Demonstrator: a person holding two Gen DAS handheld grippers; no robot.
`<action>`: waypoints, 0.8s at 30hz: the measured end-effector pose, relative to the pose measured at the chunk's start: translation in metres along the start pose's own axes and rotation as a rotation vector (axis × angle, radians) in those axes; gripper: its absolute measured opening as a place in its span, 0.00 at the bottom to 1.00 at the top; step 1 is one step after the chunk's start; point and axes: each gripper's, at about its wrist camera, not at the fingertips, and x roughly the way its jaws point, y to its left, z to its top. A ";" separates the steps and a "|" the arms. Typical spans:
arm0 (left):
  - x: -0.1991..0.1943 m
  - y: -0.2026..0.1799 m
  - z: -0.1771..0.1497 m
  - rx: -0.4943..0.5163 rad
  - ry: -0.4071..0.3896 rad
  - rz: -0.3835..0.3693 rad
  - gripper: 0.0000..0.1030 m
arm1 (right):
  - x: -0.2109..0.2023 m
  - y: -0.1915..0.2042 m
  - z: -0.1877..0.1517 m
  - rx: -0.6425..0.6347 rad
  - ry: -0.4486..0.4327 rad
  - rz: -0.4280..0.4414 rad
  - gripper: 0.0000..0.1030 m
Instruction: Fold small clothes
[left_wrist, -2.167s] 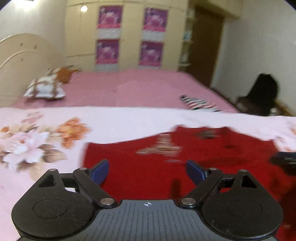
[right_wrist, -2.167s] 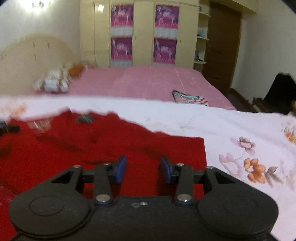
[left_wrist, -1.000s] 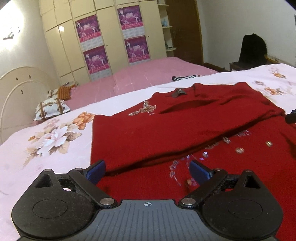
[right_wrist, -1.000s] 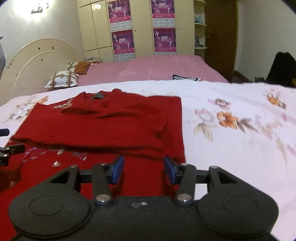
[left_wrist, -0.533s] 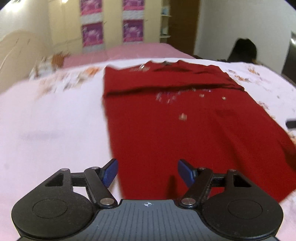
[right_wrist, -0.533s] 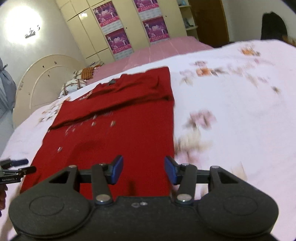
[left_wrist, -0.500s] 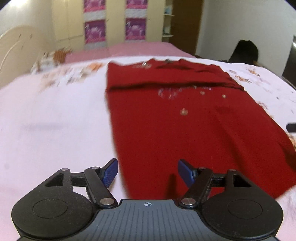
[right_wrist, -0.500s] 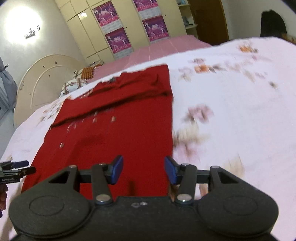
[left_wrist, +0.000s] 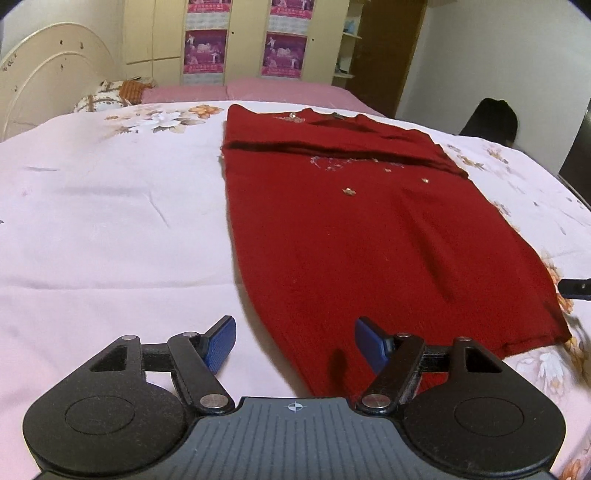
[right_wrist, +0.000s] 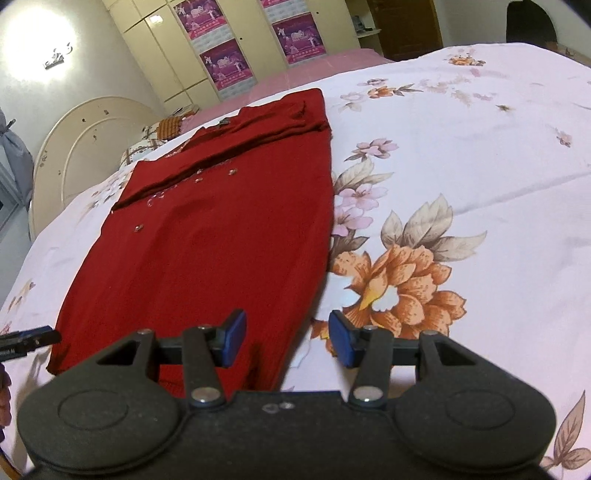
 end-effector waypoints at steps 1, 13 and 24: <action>0.002 0.002 0.001 -0.009 0.012 0.003 0.70 | 0.000 -0.002 0.002 0.012 -0.006 0.002 0.47; 0.005 0.005 -0.023 -0.155 0.064 -0.142 0.57 | 0.005 -0.013 -0.019 0.092 0.061 0.054 0.47; 0.018 0.025 -0.050 -0.474 0.076 -0.372 0.47 | 0.011 -0.019 -0.042 0.310 0.080 0.260 0.35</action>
